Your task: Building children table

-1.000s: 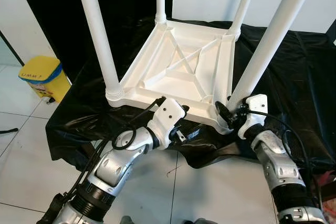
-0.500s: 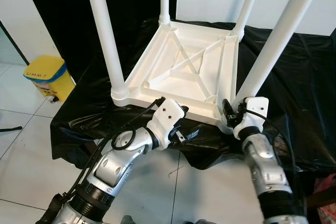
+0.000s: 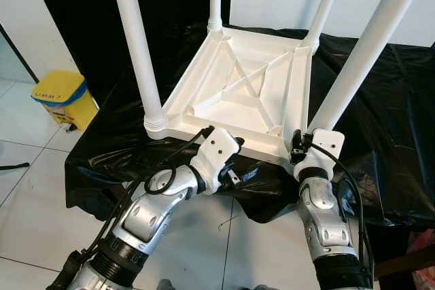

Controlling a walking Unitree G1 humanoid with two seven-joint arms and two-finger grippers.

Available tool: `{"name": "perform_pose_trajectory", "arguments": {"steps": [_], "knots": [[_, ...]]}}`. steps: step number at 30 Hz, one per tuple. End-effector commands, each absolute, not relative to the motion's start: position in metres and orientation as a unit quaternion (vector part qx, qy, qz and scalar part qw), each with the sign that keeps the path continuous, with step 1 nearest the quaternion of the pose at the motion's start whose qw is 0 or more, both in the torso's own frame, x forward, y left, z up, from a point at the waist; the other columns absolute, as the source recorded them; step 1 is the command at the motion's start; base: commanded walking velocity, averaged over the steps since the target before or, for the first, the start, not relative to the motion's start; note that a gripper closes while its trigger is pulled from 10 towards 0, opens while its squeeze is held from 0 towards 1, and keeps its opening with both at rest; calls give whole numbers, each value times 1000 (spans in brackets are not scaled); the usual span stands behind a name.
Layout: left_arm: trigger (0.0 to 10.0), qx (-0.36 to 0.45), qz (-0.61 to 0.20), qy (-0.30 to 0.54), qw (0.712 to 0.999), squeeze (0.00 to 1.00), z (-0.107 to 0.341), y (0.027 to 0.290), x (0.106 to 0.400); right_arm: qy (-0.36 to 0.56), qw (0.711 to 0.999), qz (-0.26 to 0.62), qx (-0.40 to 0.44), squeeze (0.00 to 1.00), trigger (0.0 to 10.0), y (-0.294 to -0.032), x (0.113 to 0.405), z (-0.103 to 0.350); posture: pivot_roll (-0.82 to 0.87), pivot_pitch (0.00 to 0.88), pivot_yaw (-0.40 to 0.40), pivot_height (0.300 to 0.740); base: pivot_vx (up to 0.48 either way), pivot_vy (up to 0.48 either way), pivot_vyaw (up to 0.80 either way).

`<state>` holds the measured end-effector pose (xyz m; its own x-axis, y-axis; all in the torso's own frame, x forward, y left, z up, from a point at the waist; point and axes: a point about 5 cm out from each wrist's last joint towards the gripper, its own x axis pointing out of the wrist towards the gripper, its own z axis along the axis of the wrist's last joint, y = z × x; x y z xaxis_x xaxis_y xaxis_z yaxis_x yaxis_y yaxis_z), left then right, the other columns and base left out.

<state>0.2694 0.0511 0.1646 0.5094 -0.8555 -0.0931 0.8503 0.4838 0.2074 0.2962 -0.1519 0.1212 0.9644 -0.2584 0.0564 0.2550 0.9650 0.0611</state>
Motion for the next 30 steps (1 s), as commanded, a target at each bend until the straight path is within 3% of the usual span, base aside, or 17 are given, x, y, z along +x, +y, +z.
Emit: {"name": "perform_pose_trajectory", "arguments": {"steps": [1, 8, 9, 11, 12, 26, 27, 30], "knots": [[10000, 118, -534, -5, 837, 0, 163, 47, 264, 23, 988, -150, 17, 0, 10000, -157, 287, 98, 18, 65, -41, 740, 0, 0, 0], [10000, 117, -533, -5, 838, 0, 163, 47, 264, 11, 991, -136, 15, 0, 10000, -155, 286, 101, 12, 69, -44, 740, 0, 0, 0], [10000, 116, -533, -5, 838, 0, 162, 47, 263, -2, 993, -120, 17, 278, 10000, -157, 287, 106, 11, 72, -45, 740, 0, 0, 0], [10000, 115, -533, -5, 838, 0, 162, 46, 263, -6, 993, -115, 17, 278, 10000, -159, 287, 107, 11, 72, -45, 740, 0, 0, 0], [10000, 114, -532, -5, 839, 0, 162, 46, 263, -12, 994, -105, 19, 1000, 10000, -160, 287, 109, 11, 72, -45, 740, 0, 0, 0], [10000, 114, -521, -9, 846, 0, 164, 50, 267, -42, 999, -11, -1, 1000, 10000, -180, 277, 119, 3, 80, -40, 740, 0, 0, 0], [10000, 115, -519, -10, 847, 0, 165, 51, 268, -46, 999, -6, -3, 0, 10000, -180, 274, 120, 0, 85, -39, 740, 0, 0, 0], [10000, 118, -517, -13, 848, 0, 166, 52, 269, -51, 999, 0, -4, 0, 10000, -180, 271, 121, 0, 85, -39, 740, 0, 0, 0]]}}
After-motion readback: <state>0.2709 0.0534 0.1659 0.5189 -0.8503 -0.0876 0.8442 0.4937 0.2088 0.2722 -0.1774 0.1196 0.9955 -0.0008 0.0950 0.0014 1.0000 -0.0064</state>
